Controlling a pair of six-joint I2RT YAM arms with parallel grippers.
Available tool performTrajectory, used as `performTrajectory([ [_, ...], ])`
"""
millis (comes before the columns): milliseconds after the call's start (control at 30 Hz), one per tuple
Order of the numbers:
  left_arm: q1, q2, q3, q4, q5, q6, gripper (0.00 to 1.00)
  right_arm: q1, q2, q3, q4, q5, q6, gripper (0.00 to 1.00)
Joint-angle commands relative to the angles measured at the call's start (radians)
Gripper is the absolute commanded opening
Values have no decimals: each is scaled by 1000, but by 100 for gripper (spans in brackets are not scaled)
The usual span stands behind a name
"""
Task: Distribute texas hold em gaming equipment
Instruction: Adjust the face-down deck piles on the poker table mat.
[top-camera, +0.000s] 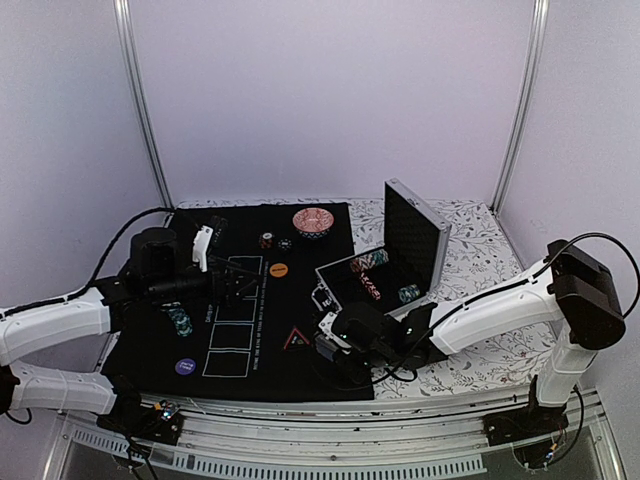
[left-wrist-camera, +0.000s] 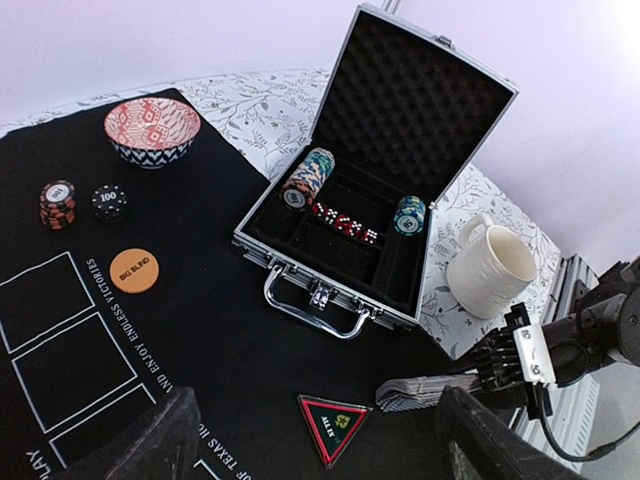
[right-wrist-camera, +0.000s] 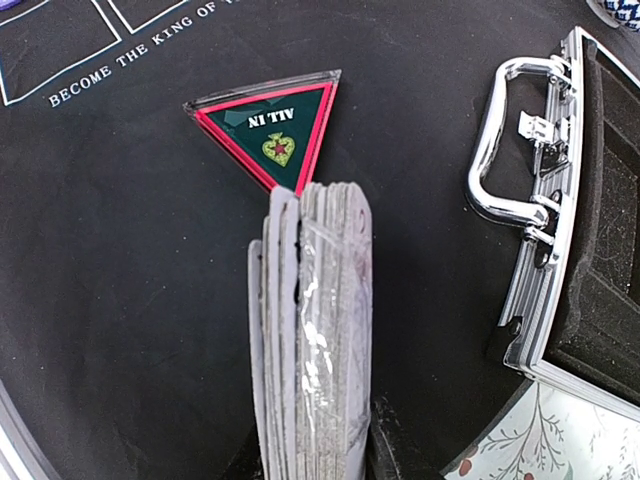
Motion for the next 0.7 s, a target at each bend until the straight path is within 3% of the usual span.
performTrajectory([
  [0, 8, 15, 9, -5, 3, 8, 83, 4, 29, 13, 27, 9, 1, 28],
  [167, 8, 17, 9, -1, 20, 10, 84, -4, 69, 47, 17, 2, -12, 32],
  [467, 8, 11, 5, 6, 48, 13, 84, -20, 81, 72, 38, -6, -22, 29],
  [533, 8, 13, 4, 9, 55, 12, 84, -28, 86, 79, 36, -10, -24, 24],
  [633, 8, 12, 4, 12, 82, 11, 81, -43, 83, 90, 17, -18, -26, 6],
  [667, 8, 8, 5, 13, 96, 11, 80, -47, 69, 91, 6, -27, -25, 4],
])
